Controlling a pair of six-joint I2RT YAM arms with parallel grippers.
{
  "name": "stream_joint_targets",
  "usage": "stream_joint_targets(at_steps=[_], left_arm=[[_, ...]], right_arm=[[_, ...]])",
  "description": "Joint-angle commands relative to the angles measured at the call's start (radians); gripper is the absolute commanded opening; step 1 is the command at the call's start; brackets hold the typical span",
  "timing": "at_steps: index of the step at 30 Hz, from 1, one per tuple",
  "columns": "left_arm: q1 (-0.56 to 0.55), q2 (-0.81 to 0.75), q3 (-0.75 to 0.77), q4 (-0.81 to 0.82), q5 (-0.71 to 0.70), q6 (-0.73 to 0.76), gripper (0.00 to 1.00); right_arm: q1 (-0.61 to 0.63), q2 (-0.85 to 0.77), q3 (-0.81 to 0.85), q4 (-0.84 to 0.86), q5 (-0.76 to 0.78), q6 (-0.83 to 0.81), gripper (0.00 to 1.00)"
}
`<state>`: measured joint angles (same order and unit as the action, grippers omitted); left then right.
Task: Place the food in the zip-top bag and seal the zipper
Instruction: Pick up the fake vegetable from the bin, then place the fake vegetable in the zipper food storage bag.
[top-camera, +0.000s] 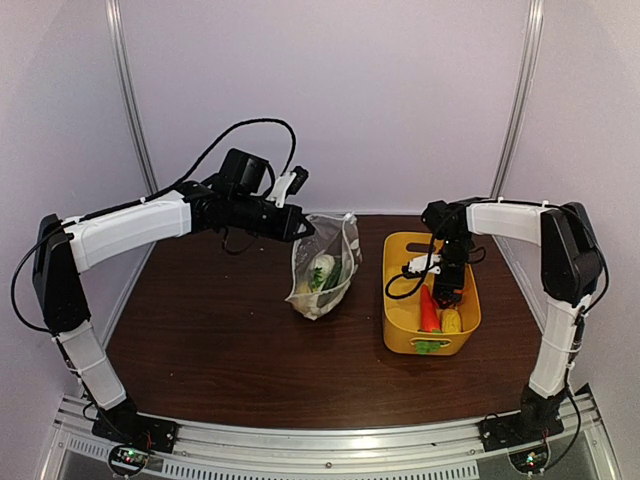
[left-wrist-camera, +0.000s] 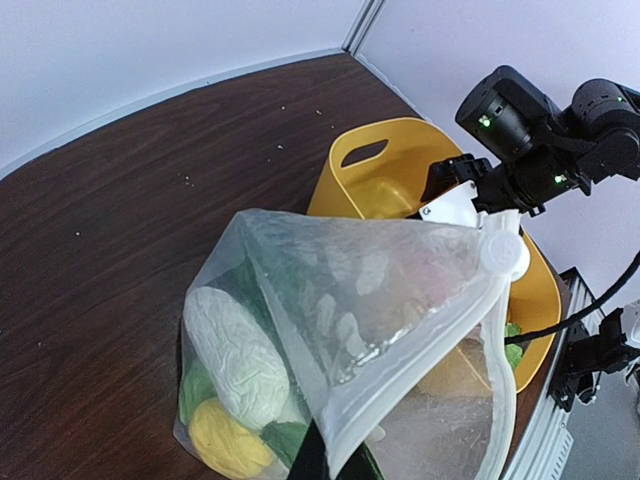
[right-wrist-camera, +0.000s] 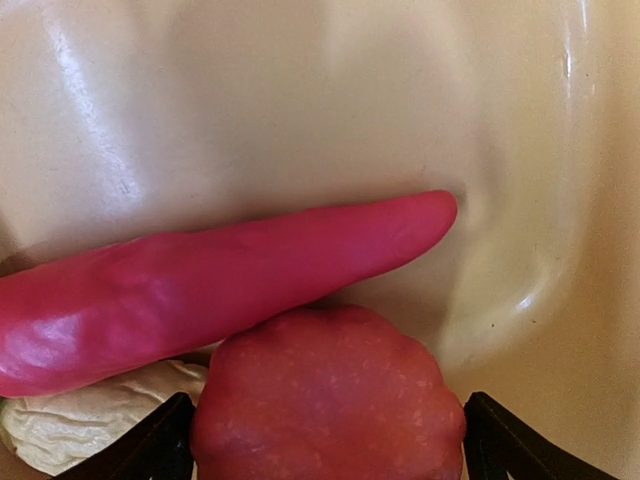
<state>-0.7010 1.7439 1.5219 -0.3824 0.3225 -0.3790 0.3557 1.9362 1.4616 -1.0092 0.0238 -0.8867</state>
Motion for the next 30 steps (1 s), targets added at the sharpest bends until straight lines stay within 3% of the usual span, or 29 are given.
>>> stream_joint_targets(at_steps=[1,9,19,25,30], left_arm=[[0.003,-0.014,0.003,0.030,0.023,0.009,0.00],[0.002,-0.017,0.003,0.028,0.023,0.009,0.00],[0.005,0.007,0.012,0.029,0.054,0.016,0.00],[0.011,0.014,0.022,0.033,0.078,0.033,0.00],[0.028,0.009,0.030,0.034,0.107,0.050,0.00]], right_arm=[[-0.015,0.012,-0.008,-0.003,0.046,0.020,0.90],[-0.010,-0.046,0.038,-0.076,-0.033,0.059,0.68],[0.037,-0.285,0.159,-0.200,-0.202,0.112,0.67],[0.239,-0.328,0.250,-0.203,-0.264,0.115,0.68],[0.370,-0.256,0.426,-0.241,-0.385,0.097,0.68]])
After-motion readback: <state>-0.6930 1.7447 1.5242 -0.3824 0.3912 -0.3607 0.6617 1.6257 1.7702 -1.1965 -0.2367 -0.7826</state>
